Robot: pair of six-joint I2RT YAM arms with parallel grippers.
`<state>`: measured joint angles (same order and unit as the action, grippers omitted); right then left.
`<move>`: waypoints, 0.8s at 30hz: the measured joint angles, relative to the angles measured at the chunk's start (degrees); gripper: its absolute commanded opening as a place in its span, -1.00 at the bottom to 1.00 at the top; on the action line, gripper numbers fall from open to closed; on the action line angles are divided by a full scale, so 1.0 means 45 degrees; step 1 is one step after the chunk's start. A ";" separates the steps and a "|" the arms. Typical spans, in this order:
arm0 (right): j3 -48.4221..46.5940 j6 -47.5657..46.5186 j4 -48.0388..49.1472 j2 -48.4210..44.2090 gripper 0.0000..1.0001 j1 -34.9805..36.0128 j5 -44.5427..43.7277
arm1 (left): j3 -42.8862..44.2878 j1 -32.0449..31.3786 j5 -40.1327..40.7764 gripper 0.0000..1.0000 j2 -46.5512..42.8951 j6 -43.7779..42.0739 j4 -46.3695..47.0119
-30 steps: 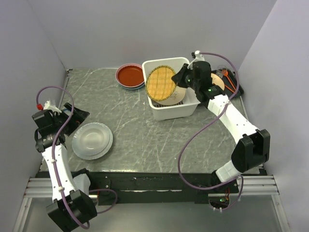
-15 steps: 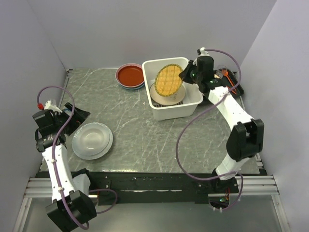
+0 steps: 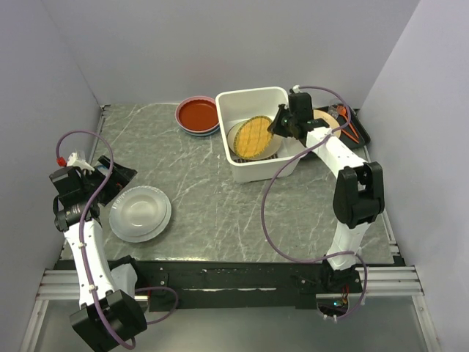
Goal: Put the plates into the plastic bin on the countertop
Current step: Place the plate in the plastic bin.
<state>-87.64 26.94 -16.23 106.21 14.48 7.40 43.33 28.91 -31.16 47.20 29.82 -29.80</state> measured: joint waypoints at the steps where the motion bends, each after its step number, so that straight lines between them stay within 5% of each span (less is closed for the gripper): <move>1: -0.0005 0.0029 0.0015 0.0000 -0.55 -0.0005 0.0015 | 0.0000 0.0000 -0.0005 0.99 0.0000 0.0000 0.0005; 7: 0.0175 0.0102 -0.0053 -0.0058 -0.03 0.0000 -0.0102 | 0.0000 0.0000 -0.0010 0.99 0.0000 0.0000 0.0005; 14: 0.0214 0.0015 -0.0631 -0.0287 0.27 0.0000 -0.0826 | -0.0005 -0.0068 -0.0015 0.99 0.0000 0.0000 0.0005; 20: 0.0165 -0.0199 -0.0971 -0.0665 0.20 0.0248 -0.1486 | -0.0005 -0.0175 -0.0015 0.99 0.0000 0.0005 0.0005; 23: -0.0345 -0.0466 -0.1481 -0.0563 -0.16 0.0782 -0.1758 | -0.0005 -0.0194 -0.0015 0.99 -0.0005 0.0000 0.0005; 24: -0.0748 -0.0583 -0.1758 -0.0427 -0.43 0.1044 -0.1855 | -0.0005 -0.0194 -0.0015 0.99 -0.0005 0.0000 0.0005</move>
<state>-91.00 24.32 -24.14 104.29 19.18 -0.95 43.31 28.03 -31.22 47.18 29.82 -29.78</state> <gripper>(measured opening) 0.515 0.993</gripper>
